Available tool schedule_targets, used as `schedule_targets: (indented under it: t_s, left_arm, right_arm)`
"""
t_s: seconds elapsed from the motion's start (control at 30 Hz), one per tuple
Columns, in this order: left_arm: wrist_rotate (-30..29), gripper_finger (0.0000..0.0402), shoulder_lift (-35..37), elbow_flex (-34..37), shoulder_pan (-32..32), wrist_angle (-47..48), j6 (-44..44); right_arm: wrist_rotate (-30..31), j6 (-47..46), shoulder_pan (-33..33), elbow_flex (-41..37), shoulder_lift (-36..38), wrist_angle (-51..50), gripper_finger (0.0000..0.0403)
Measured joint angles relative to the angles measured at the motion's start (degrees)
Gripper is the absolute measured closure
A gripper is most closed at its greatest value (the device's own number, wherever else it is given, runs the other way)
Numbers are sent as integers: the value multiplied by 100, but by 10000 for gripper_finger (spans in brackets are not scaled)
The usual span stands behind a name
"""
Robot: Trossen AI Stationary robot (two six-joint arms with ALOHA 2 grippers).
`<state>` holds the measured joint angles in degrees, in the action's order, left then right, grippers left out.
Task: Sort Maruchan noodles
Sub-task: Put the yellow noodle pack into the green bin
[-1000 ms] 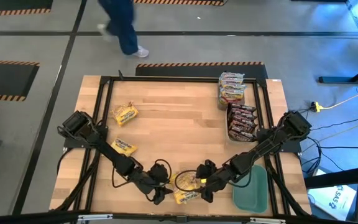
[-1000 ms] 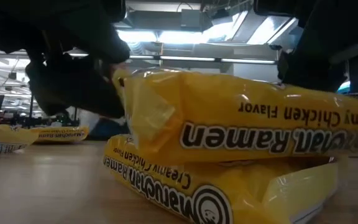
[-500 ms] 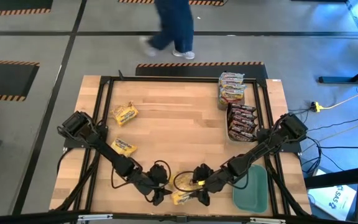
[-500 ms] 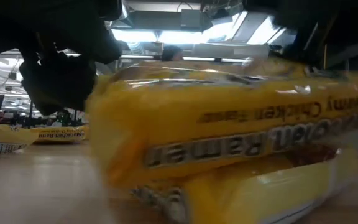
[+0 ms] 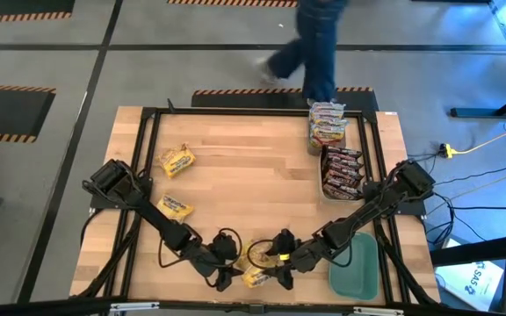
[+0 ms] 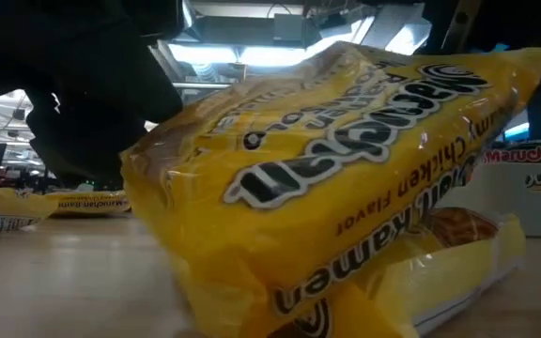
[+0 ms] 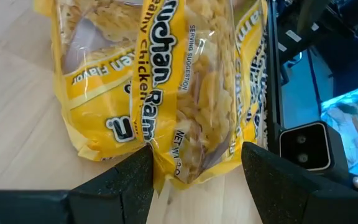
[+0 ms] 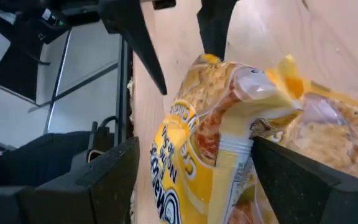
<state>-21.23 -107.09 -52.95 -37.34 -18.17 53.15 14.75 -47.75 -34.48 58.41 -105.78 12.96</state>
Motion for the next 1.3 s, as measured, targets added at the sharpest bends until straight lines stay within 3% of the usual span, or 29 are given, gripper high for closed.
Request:
schedule_targets:
  t_s: [0.4, 0.8, 0.93, 1.07, 1.3]
  left_arm:
    - [-66, 177, -2, 4, 0, -115, -271]
    - [-259, 177, -2, 4, 24, -79, -393]
    - [-38, 177, 15, 4, 22, -75, -394]
    - [215, 177, 217, 2, 20, 174, -405]
    - [36, 177, 743, -5, 20, 781, -493]
  right_arm:
    - [76, -168, 79, -7, -323, 103, 108]
    - [-85, 136, 66, 0, -319, 394, 268]
    - [-15, 190, 68, 0, -315, 394, 311]
    - [32, 330, 70, 0, -315, 392, 333]
    - [117, 565, 76, 2, -315, 401, 337]
